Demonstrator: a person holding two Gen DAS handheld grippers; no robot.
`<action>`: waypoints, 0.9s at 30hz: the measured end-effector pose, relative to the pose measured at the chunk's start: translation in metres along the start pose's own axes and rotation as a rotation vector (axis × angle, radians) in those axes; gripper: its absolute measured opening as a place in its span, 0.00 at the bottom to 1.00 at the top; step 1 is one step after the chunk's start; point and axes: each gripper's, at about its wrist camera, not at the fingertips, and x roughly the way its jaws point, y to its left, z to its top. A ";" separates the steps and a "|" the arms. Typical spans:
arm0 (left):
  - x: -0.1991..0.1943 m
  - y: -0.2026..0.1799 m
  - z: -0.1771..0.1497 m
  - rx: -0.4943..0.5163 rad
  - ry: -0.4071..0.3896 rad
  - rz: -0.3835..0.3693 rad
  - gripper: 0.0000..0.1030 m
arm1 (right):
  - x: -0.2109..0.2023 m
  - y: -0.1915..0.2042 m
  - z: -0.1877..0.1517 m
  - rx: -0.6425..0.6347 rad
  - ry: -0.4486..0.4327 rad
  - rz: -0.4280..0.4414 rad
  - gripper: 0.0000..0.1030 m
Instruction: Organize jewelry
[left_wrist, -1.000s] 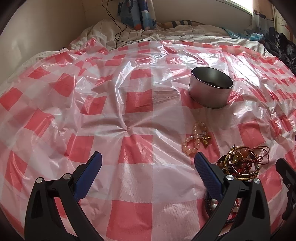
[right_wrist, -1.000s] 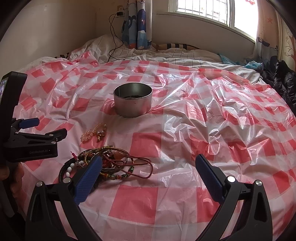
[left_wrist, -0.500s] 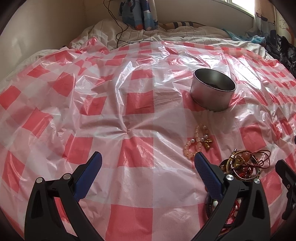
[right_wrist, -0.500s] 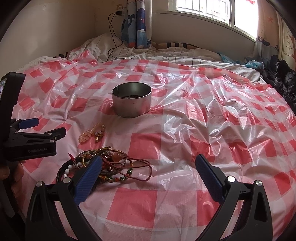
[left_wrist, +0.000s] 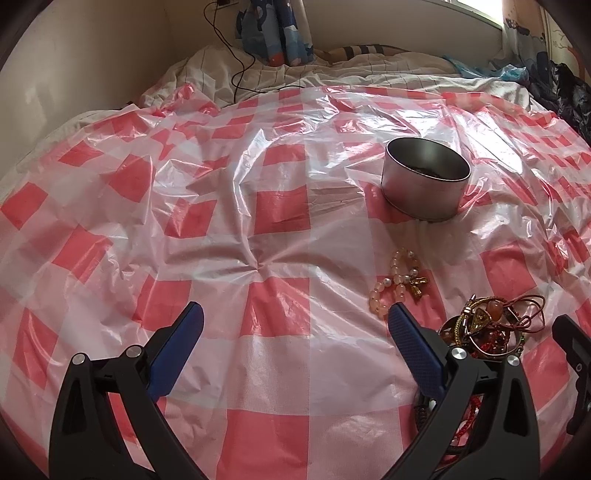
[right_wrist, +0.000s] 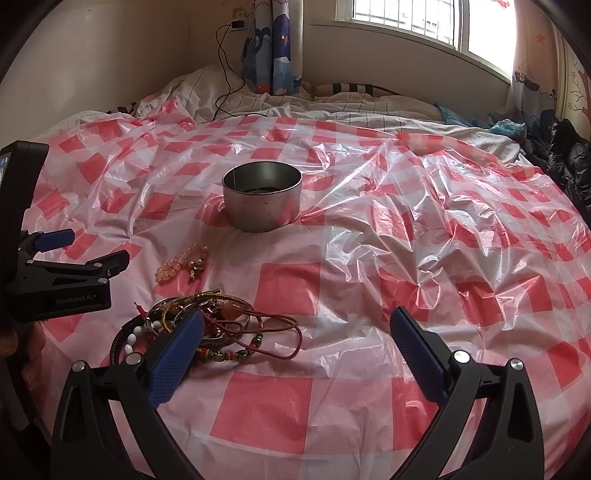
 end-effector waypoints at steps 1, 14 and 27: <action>0.000 0.000 0.000 0.000 0.001 -0.001 0.94 | 0.000 0.000 0.000 -0.001 0.000 0.001 0.94; 0.007 0.010 0.000 -0.027 0.033 -0.040 0.94 | 0.011 0.000 -0.006 -0.034 0.036 -0.004 0.94; 0.005 0.000 -0.004 0.027 0.053 -0.248 0.94 | 0.021 -0.008 -0.006 -0.063 0.107 0.026 0.94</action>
